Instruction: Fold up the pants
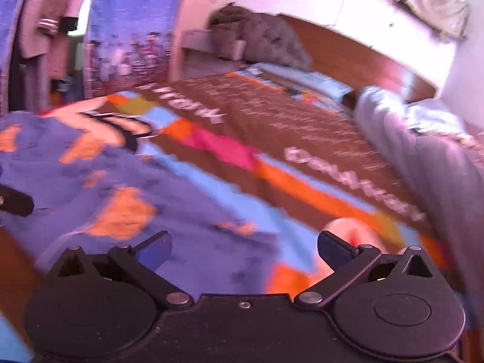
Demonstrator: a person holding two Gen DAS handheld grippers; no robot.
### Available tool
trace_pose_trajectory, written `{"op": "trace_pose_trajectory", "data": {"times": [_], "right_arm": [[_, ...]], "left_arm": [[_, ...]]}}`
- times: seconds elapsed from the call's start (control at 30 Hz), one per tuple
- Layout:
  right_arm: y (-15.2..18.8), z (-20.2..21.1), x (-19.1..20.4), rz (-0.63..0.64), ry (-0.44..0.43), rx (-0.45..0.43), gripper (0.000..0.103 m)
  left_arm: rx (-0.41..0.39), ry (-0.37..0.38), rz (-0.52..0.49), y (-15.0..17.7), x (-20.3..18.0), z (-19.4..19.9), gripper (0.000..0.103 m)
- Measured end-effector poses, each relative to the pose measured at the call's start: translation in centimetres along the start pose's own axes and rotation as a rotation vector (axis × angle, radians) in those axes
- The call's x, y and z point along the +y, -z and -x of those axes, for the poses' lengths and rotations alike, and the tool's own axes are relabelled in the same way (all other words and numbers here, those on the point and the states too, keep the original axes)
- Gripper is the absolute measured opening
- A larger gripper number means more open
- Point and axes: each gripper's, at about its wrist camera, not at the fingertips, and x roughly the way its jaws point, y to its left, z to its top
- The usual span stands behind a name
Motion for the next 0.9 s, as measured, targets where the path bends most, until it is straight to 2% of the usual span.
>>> {"op": "trace_pose_trajectory", "data": {"times": [0.07, 0.1, 0.13, 0.2, 0.27, 0.33, 0.47, 0.5, 0.53, 0.57, 0.63, 0.77, 0.9], "right_arm": [[-0.2, 0.2, 1.6, -0.019, -0.049, 0.003, 0.102], [-0.3, 0.1, 2.3, -0.033, -0.074, 0.004, 0.102], [-0.4, 0.5, 3.1, -0.044, -0.091, 0.004, 0.102], [-0.7, 0.3, 4.5, -0.044, -0.110, 0.005, 0.102], [-0.8, -0.1, 5.8, -0.019, -0.092, 0.004, 0.102], [-0.8, -0.5, 6.4, -0.003, -0.070, 0.008, 0.102], [-0.5, -2.1, 6.8, -0.009, -0.049, 0.048, 0.102], [-0.3, -2.5, 6.7, -0.012, -0.045, 0.054, 0.102], [-0.2, -2.6, 6.7, -0.016, -0.045, 0.056, 0.102], [-0.1, -2.7, 6.6, -0.019, -0.043, 0.052, 0.102], [-0.2, -2.4, 6.6, -0.017, -0.034, 0.038, 0.102], [-0.4, -2.5, 6.8, 0.001, -0.031, 0.050, 0.102], [-0.7, -2.9, 7.0, 0.013, -0.017, 0.084, 0.102]], "left_arm": [[-0.054, -0.057, 0.062, 1.0, 2.8, 1.2, 0.102], [-0.059, -0.037, 0.124, 1.3, 4.4, 1.4, 0.102], [-0.056, 0.008, 0.196, 1.5, 5.8, 1.3, 0.102], [-0.064, 0.137, 0.421, 2.0, 9.4, 0.6, 0.102], [-0.064, 0.162, 0.577, 2.2, 12.0, -0.4, 0.102], [-0.059, 0.133, 0.624, 2.0, 13.1, -1.2, 0.100], [-0.089, 0.083, 0.655, 1.7, 13.6, -2.0, 0.098], [-0.098, 0.070, 0.656, 1.6, 13.6, -2.2, 0.092], [-0.108, 0.055, 0.657, 1.5, 13.6, -2.3, 0.078], [-0.113, 0.048, 0.658, 1.8, 13.7, -2.2, 0.070], [-0.115, 0.056, 0.679, 2.1, 14.0, -2.3, 0.033], [-0.121, 0.105, 0.750, 2.2, 14.9, -2.9, 0.023], [-0.142, 0.110, 0.744, 2.5, 14.8, -2.6, 0.016]]}}
